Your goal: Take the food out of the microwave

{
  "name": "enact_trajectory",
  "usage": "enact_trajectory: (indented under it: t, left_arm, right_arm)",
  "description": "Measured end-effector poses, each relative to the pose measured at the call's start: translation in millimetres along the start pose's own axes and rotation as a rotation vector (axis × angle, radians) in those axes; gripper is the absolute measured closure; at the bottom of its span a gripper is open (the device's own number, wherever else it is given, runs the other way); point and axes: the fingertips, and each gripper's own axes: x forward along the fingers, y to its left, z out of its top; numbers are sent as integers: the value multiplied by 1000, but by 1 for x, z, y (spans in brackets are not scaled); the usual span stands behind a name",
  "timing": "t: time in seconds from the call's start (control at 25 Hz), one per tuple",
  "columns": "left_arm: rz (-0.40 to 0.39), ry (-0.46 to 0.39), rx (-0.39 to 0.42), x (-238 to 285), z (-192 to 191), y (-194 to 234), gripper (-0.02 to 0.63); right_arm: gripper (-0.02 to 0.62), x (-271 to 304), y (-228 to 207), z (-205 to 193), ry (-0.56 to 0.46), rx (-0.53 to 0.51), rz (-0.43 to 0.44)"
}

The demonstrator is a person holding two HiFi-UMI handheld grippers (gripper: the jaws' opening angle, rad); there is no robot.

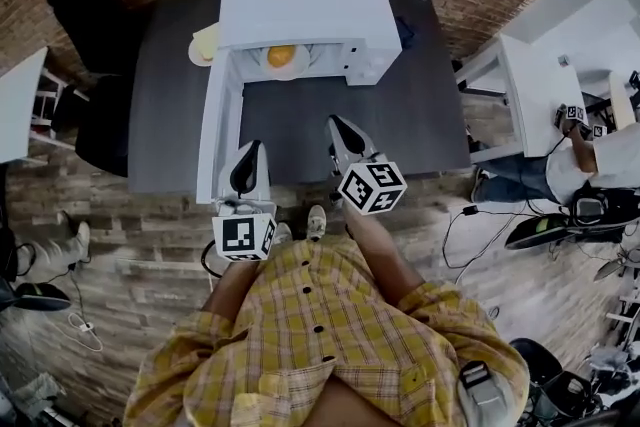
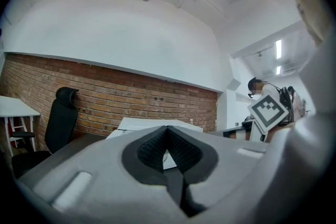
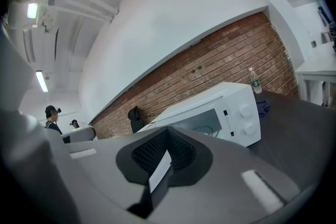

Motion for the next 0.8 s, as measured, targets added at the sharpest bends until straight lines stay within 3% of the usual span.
enact_trajectory:
  t: [0.32,0.64,0.8]
  left_arm:
    - [34,5,19,11,-2,-1,611]
    - [68,16,31,16,-8,8,611]
    - [69,30,47,17,-11,9,611]
  right_arm:
    - [601,39,-23,-14,36,127,99]
    - [601,81,-60,-61,115,413,132]
    - [569,97,-69,-78,120,576,147]
